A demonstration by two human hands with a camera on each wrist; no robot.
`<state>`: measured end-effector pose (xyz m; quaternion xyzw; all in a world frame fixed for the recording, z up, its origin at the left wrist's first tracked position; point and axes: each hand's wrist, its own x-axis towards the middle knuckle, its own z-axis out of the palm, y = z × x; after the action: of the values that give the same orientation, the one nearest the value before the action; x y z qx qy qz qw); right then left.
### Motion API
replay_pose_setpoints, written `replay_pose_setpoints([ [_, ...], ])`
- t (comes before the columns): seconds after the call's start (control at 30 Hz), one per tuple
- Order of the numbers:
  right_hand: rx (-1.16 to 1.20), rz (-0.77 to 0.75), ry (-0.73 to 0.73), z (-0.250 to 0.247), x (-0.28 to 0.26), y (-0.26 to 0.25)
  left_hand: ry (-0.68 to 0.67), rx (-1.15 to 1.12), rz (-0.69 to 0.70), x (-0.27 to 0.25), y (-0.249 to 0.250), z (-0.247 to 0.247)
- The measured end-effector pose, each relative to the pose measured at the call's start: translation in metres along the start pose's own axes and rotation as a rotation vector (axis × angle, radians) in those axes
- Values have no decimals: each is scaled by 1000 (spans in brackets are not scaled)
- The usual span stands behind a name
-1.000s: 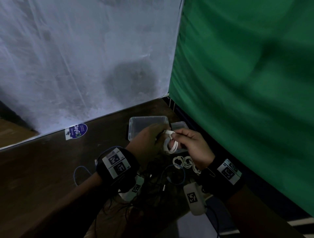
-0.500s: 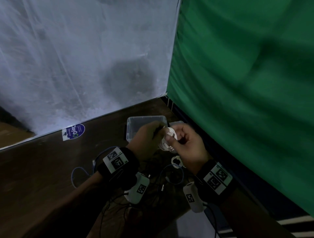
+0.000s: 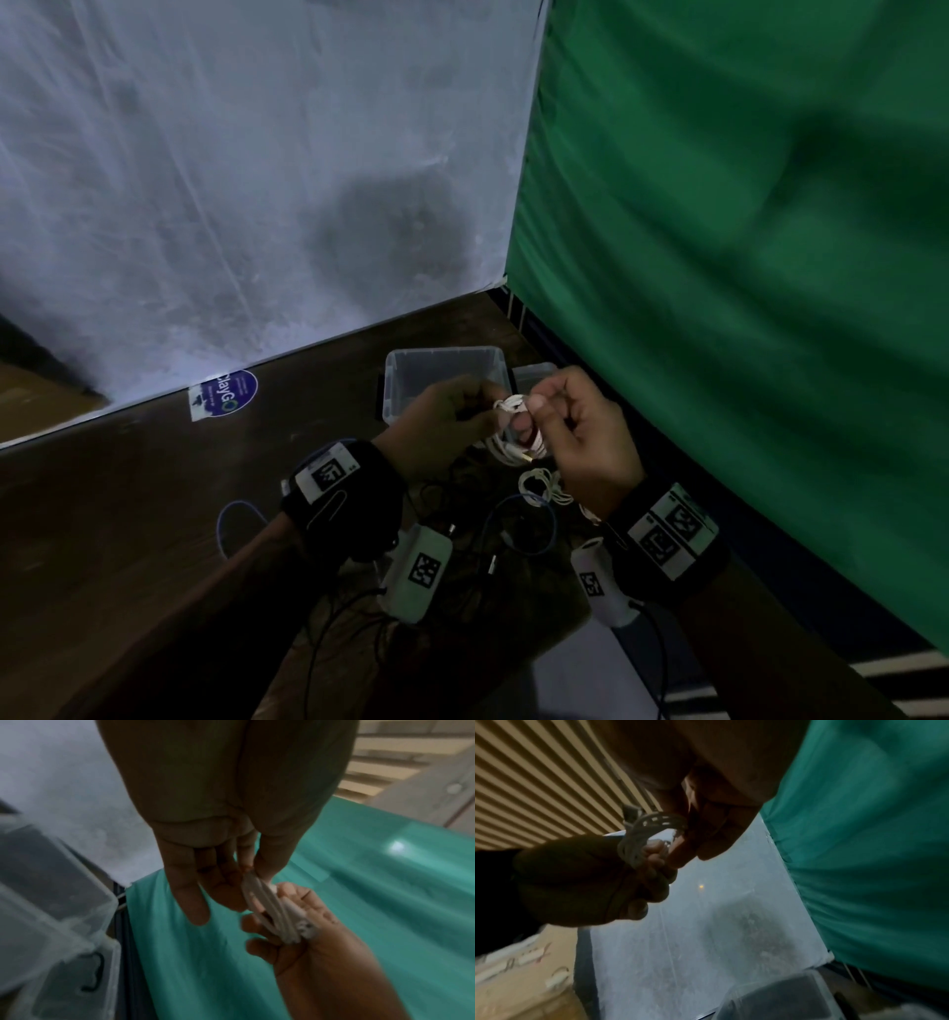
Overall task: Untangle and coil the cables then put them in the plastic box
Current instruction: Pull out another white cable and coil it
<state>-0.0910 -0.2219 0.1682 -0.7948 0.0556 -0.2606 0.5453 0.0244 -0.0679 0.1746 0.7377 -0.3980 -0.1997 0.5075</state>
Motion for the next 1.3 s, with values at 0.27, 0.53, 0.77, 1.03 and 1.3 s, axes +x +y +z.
replay_pose_setpoints([
  [0.27, 231, 271, -68, -4, 2, 16, -152, 133, 116, -4, -3, 1],
  [0.53, 206, 242, -22, -5, 4, 22, -16, 134, 99, -3, -9, 9],
  [0.77, 542, 604, -212, -18, 10, 17, 4, 158, 191, -4, -22, 15],
  [1.03, 760, 718, -174, -24, 6, 35, 0, 247, 251, 10, -25, 34],
  [1.3, 119, 715, -190, -48, -4, 90, -59, 97, -57, 36, -75, 73],
])
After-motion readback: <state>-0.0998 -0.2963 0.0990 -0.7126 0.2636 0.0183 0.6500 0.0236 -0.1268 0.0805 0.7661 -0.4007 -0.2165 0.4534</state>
